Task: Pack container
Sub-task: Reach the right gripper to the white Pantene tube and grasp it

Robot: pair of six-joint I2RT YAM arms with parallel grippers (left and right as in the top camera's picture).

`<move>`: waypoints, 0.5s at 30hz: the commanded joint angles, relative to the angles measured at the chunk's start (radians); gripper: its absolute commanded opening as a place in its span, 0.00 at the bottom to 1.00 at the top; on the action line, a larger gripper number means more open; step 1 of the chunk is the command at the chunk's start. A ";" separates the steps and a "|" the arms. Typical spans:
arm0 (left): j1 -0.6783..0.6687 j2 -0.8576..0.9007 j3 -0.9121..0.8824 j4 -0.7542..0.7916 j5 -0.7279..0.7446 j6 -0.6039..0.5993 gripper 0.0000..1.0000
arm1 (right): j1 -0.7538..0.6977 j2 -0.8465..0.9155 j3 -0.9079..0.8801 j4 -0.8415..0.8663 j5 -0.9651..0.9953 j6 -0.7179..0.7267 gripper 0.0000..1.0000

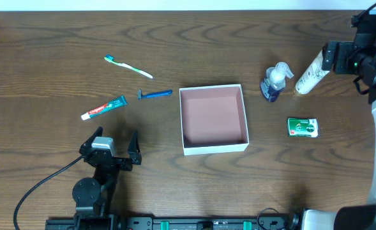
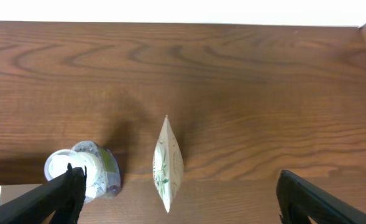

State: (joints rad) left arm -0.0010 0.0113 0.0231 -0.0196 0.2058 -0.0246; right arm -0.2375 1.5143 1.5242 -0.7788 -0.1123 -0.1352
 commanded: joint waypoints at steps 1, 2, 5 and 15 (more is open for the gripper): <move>0.005 0.000 -0.019 -0.032 0.013 0.013 0.98 | -0.033 0.074 0.016 0.005 -0.089 0.011 0.92; 0.005 0.000 -0.019 -0.032 0.013 0.013 0.98 | -0.038 0.093 0.016 0.008 -0.104 0.011 0.90; 0.005 0.000 -0.019 -0.032 0.013 0.013 0.98 | -0.044 0.154 0.016 0.023 -0.139 0.010 0.87; 0.005 0.000 -0.019 -0.032 0.013 0.013 0.98 | -0.043 0.265 0.016 0.061 -0.174 0.010 0.75</move>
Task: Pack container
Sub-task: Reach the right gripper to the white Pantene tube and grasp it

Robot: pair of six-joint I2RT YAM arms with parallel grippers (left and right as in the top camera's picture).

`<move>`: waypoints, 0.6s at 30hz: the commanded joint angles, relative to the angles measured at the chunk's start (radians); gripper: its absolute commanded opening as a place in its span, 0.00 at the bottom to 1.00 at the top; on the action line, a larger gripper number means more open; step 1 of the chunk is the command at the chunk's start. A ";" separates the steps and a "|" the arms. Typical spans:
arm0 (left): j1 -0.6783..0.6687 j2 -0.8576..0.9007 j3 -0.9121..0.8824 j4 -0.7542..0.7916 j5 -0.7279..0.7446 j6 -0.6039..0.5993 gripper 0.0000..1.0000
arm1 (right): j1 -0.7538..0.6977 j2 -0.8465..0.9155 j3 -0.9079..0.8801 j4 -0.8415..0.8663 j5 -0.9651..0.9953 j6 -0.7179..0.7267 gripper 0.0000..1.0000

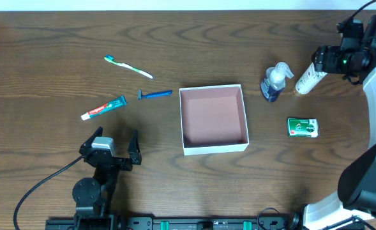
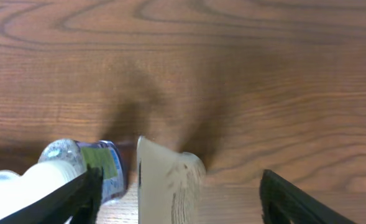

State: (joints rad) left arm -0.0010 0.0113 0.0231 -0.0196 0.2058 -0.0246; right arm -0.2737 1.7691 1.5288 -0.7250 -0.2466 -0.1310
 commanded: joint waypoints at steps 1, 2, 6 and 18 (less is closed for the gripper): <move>0.005 0.000 -0.019 -0.032 0.013 0.013 0.98 | -0.008 0.011 0.012 0.010 -0.042 0.005 0.72; 0.005 0.000 -0.019 -0.032 0.013 0.013 0.98 | -0.008 0.011 0.012 0.011 -0.042 0.002 0.68; 0.005 0.000 -0.019 -0.032 0.013 0.013 0.98 | -0.006 0.012 0.012 0.013 -0.043 0.003 0.46; 0.005 0.000 -0.019 -0.032 0.013 0.013 0.98 | 0.000 0.018 0.011 -0.024 -0.042 0.003 0.01</move>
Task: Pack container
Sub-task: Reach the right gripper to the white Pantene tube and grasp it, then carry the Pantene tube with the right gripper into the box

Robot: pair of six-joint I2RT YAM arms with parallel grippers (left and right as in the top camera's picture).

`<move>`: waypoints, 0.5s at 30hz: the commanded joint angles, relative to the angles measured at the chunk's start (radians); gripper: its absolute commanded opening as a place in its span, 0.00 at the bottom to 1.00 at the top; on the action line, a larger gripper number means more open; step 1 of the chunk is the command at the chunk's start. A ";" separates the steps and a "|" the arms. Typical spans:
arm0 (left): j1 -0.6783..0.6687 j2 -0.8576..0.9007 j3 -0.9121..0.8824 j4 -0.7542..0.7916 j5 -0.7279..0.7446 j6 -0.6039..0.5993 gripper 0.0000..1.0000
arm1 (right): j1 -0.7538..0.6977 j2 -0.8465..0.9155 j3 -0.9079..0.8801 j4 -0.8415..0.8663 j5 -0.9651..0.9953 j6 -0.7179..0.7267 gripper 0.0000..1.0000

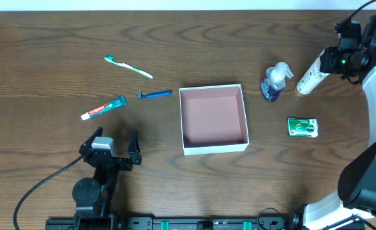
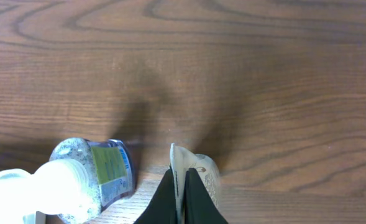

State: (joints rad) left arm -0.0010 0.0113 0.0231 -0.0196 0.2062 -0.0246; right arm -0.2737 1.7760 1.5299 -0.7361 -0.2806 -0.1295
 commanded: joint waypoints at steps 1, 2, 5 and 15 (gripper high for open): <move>0.005 0.000 -0.019 -0.032 0.013 0.013 0.98 | 0.000 0.011 0.010 -0.013 -0.008 0.002 0.01; 0.005 0.000 -0.019 -0.032 0.013 0.013 0.98 | 0.000 0.011 0.011 -0.012 -0.008 0.002 0.01; 0.005 0.000 -0.019 -0.032 0.013 0.013 0.98 | 0.000 0.007 0.011 -0.010 -0.008 0.002 0.01; 0.005 0.000 -0.019 -0.032 0.013 0.013 0.98 | 0.000 -0.048 0.144 -0.113 0.011 0.002 0.01</move>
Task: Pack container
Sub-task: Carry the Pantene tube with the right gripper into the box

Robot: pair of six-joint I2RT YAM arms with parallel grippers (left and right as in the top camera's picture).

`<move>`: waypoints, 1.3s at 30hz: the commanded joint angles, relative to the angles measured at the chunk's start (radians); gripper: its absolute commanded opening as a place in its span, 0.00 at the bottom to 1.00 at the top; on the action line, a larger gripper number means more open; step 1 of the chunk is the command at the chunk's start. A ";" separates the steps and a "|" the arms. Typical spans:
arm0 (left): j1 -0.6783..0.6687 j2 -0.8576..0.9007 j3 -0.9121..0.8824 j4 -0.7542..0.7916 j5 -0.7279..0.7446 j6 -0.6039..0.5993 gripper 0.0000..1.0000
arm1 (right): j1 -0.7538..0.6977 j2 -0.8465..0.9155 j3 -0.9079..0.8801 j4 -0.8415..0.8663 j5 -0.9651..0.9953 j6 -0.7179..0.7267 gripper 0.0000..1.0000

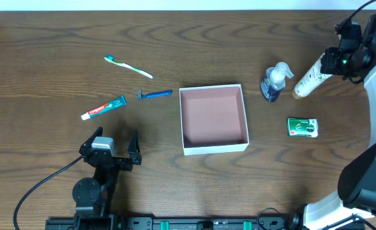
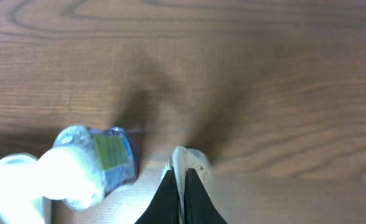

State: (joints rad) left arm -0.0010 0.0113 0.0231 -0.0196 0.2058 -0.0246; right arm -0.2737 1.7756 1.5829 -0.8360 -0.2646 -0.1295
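A cream tube (image 1: 309, 76) leans at the far right of the table, and my right gripper (image 1: 331, 62) is shut on its flat upper end; in the right wrist view the black fingers (image 2: 170, 199) pinch the tube (image 2: 186, 162). A blue pump bottle (image 1: 274, 82) stands just left of it, blurred in the wrist view as the bottle (image 2: 77, 168). The open white box (image 1: 214, 119) sits mid-table. My left gripper (image 1: 114, 142) rests open near the front left, holding nothing.
A green soap packet (image 1: 302, 127) lies right of the box. Left of the box lie a blue razor (image 1: 156, 94), a toothpaste tube (image 1: 103, 108) and a toothbrush (image 1: 128, 66). The table's back edge runs close behind the right arm.
The right gripper stays shut on the cream tube. The tube's lower end has shifted slightly and the wrist view is blurred and sits a little differently. The left arm is unmoved.
My right gripper stood open above the cream tube. It then sat lower, with its fingers either side of the tube's top. By the last earlier moment it was shut on the tube, and it still holds it beside the pump bottle.
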 commanded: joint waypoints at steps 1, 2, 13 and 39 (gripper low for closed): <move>0.005 0.000 -0.019 -0.032 0.013 0.013 0.98 | 0.000 -0.055 0.113 -0.031 -0.005 0.002 0.01; 0.005 0.000 -0.019 -0.032 0.013 0.013 0.98 | 0.000 -0.062 0.134 -0.050 -0.005 0.002 0.01; 0.005 0.000 -0.019 -0.032 0.013 0.013 0.98 | 0.000 -0.181 0.299 -0.207 -0.001 0.056 0.01; 0.005 0.000 -0.019 -0.032 0.013 0.013 0.98 | 0.492 -0.330 0.311 -0.165 -0.129 0.182 0.01</move>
State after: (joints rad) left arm -0.0010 0.0113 0.0231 -0.0196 0.2058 -0.0246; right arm 0.1585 1.4368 1.8580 -1.0225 -0.3588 0.0093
